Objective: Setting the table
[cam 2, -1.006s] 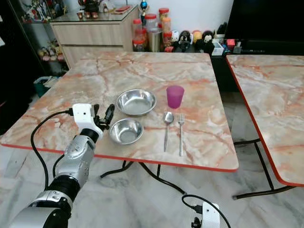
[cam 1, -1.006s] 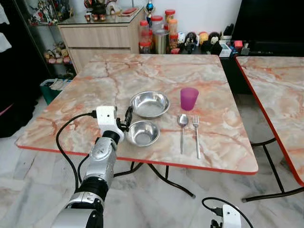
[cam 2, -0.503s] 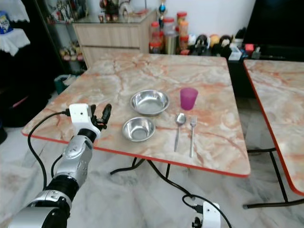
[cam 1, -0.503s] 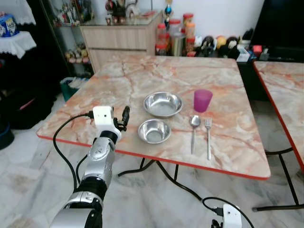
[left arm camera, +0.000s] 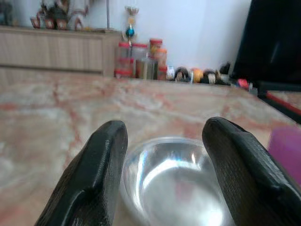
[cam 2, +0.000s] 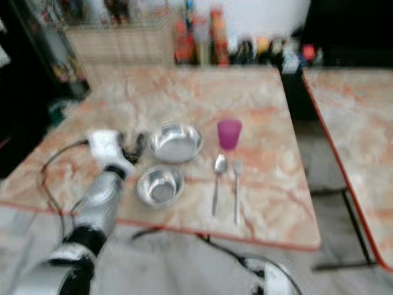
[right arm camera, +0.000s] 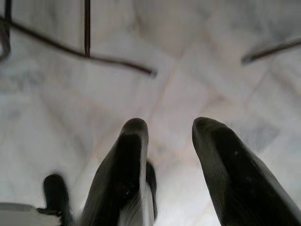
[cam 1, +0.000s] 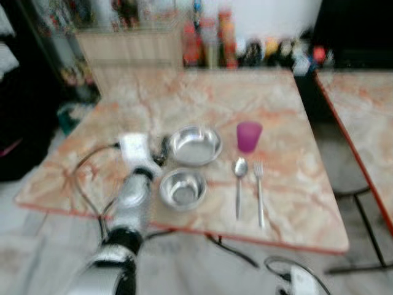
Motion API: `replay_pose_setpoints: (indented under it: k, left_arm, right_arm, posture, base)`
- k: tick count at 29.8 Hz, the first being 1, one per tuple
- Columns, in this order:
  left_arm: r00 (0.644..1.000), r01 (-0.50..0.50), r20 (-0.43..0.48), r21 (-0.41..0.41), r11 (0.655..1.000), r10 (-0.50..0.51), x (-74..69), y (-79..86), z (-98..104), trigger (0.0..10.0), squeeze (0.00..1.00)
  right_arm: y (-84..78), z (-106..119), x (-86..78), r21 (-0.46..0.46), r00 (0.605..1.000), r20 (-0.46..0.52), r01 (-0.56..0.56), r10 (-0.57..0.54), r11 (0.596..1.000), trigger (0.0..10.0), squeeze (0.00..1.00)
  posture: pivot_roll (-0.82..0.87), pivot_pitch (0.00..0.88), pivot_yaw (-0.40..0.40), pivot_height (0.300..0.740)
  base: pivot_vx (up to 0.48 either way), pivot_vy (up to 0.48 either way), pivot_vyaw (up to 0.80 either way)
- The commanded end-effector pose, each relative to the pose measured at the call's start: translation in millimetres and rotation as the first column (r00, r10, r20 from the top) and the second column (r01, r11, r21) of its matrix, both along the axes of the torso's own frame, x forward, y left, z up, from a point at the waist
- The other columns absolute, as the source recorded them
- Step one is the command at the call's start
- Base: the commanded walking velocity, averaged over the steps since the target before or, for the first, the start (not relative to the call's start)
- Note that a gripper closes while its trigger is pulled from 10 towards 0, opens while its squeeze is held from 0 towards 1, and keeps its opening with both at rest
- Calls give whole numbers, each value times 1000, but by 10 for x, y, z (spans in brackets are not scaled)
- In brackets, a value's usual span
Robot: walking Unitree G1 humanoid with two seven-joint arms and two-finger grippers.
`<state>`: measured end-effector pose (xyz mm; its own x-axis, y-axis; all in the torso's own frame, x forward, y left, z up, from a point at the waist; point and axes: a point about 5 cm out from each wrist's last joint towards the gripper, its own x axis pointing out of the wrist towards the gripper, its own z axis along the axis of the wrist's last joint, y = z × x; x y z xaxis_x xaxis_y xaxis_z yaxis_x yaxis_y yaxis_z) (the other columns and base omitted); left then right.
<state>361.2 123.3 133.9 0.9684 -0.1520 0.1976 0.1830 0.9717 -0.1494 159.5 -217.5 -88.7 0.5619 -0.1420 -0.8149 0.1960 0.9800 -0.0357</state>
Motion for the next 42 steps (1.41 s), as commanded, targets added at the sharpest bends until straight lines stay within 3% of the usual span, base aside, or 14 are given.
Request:
replay_pose_setpoints:
  k: [1,16,19,22,24,29,33,34,36,41,42]
  left_arm:
    - [999,-46,9,5,999,46,3,177,15,10000,0]
    - [999,-44,-20,-38,998,43,26,196,11,10000,0]
    - [997,-53,-67,-69,996,48,49,213,-20,10000,0]
    - [984,-54,-175,-216,975,16,94,233,-99,10000,0]
    - [977,-62,-213,-255,965,6,113,250,-118,10000,0]
    - [962,-49,-270,-308,950,-38,172,269,-109,10000,0]
    - [952,-31,-300,-270,962,-54,220,276,-71,10000,0]
    - [951,-26,-302,-284,958,-64,243,289,-38,10000,1000]
    - [953,-18,-291,-317,948,-79,267,301,7,10000,1000]
    - [941,-38,-333,-289,956,-64,307,328,35,10000,1000]
    - [934,-39,-350,-284,958,-66,312,326,29,10000,882]
  right_arm:
    - [123,-3,47,27,1000,11,-15,15,1000,10000,0]
    - [157,-23,12,33,1000,1,-23,23,999,10000,0]
    - [160,-27,3,33,1000,-2,-24,24,999,10000,0]
    - [159,-29,-2,32,1000,-3,-23,24,999,10000,0]
    - [159,-29,-3,32,1000,-2,-24,24,999,10000,0]
    - [151,-29,-5,30,1000,-2,-23,23,999,10000,0]
    - [146,-29,-8,29,1000,-3,-23,24,999,10000,0]
    - [145,-30,-12,29,1000,-3,-23,23,999,10000,0]
    - [144,-32,-17,29,1000,-3,-21,21,999,10000,0]
    - [136,-44,-54,29,1000,-7,-17,17,999,10000,0]
    - [133,-49,-69,29,1000,-9,-15,15,999,10000,0]
  posture:
    - [21,0,36,740]
    - [20,0,42,740]
    - [20,0,42,740]
    - [18,0,45,740]
    - [15,0,44,740]
    - [14,0,46,740]
    - [11,0,45,740]
    - [8,0,48,740]
    - [5,0,49,740]
    - [-3,0,55,740]
    - [-6,0,58,740]
  base:
    - [289,0,0]
    - [76,0,0]
    - [0,0,0]
    - [0,0,0]
    - [0,0,0]
    - [0,0,0]
    - [0,0,0]
    - [0,0,0]
    - [0,0,0]
    - [0,0,0]
    - [0,0,0]
